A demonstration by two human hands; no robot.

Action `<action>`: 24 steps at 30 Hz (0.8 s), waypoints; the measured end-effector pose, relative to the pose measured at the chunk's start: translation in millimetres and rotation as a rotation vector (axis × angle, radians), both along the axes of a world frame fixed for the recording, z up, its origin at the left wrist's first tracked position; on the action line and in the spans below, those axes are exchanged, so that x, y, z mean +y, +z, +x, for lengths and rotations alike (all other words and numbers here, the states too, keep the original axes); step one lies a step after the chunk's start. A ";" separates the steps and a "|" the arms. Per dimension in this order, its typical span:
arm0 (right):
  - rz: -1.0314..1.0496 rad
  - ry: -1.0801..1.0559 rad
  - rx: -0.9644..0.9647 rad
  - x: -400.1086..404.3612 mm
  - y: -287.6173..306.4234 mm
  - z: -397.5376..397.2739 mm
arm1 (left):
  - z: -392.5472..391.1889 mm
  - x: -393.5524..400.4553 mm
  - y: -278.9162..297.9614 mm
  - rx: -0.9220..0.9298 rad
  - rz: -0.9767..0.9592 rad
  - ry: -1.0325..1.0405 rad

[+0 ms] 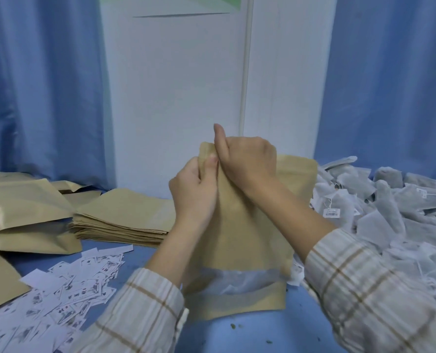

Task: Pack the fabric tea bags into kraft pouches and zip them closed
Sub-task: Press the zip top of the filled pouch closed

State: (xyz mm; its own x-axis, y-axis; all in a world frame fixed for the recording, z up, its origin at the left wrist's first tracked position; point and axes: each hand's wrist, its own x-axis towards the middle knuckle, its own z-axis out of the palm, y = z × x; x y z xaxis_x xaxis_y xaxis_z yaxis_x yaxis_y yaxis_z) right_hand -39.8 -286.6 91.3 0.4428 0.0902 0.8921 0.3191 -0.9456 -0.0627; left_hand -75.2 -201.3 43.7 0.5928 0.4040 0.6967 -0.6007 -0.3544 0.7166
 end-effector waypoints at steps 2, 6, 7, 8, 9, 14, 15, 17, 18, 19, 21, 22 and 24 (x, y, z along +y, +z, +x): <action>-0.012 -0.014 -0.019 5.1 -0.7 2.6 | -0.3 3.3 2.8 0.023 0.018 0.005; 0.155 0.007 0.027 1.6 -9.2 8.2 | -1.7 19.6 -0.7 0.178 0.069 -0.224; 0.230 0.027 0.024 -1.5 -8.9 9.3 | -1.1 26.4 -4.9 0.246 0.098 -0.273; 0.317 0.061 -0.001 -5.8 -7.0 9.7 | -2.6 34.3 -9.2 0.317 0.162 -0.307; 0.419 0.105 -0.036 -11.3 -4.0 9.6 | -2.6 42.7 -14.8 0.374 0.260 -0.304; 0.928 0.427 -0.169 -40.2 -9.3 7.2 | -11.7 57.4 -20.8 0.373 0.575 -0.145; 0.990 0.451 -0.136 -46.2 -17.2 7.2 | -10.8 56.2 -21.1 0.323 0.686 -0.017; 1.098 0.499 0.001 -58.1 -36.9 7.0 | -10.4 53.0 -23.3 0.097 0.904 0.200; 1.144 0.531 0.102 -63.2 -48.0 7.5 | -11.4 51.9 -26.4 -0.036 0.990 0.255; 1.184 0.558 0.214 -68.0 -58.4 8.0 | -12.5 51.6 -30.9 -0.150 1.047 0.300; 1.316 0.624 0.478 -75.9 -81.1 6.5 | -12.1 52.8 -42.3 -0.361 1.132 0.405; 1.397 0.686 0.649 -77.9 -91.0 4.0 | -10.7 53.7 -48.0 -0.437 1.167 0.457; 1.565 0.871 0.965 -78.2 -109.6 -2.7 | -10.5 54.8 -56.7 -0.532 1.201 0.509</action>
